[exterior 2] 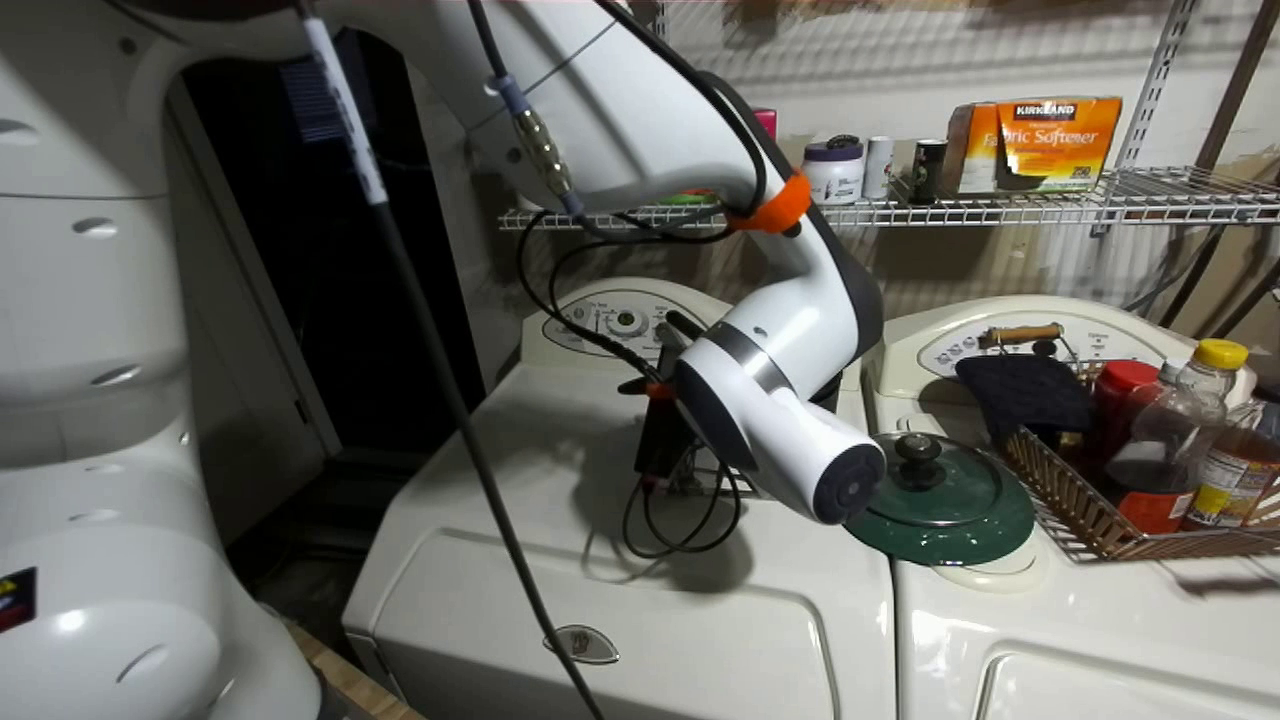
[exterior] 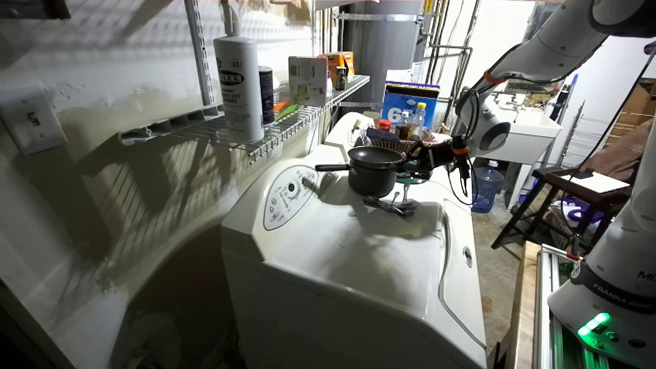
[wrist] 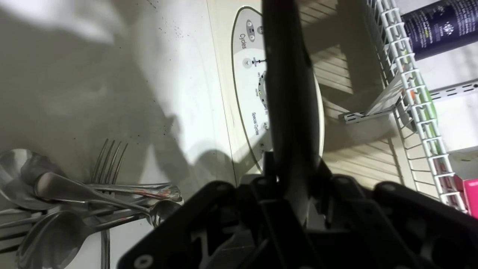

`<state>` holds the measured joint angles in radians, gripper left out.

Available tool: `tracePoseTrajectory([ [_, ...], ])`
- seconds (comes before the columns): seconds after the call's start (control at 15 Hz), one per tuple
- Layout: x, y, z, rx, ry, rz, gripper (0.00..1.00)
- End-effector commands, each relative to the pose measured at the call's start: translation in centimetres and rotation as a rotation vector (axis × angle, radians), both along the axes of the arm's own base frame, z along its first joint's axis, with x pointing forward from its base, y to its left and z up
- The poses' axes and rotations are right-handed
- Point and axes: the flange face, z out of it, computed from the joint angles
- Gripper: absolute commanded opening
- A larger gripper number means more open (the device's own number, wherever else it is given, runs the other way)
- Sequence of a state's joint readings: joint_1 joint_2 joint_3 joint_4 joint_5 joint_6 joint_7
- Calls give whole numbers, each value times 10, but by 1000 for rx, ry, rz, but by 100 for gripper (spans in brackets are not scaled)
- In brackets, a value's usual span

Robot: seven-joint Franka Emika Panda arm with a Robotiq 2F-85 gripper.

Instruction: Put the pan on the pot

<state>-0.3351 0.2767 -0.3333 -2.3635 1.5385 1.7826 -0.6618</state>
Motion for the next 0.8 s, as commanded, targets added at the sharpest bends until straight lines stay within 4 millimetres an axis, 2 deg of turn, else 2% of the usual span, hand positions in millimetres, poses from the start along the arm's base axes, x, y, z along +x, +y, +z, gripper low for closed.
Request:
tracePoseTrajectory([
  [0.0,10,-1,2,27,1,27,6],
  [0.07,10,-2,1,22,3,27,6],
  [0.13,10,-2,0,20,5,27,13],
  [0.2,10,-2,1,22,5,27,50],
  [0.33,10,-2,1,20,4,29,57],
  [0.73,9,1,7,14,25,46,100],
])
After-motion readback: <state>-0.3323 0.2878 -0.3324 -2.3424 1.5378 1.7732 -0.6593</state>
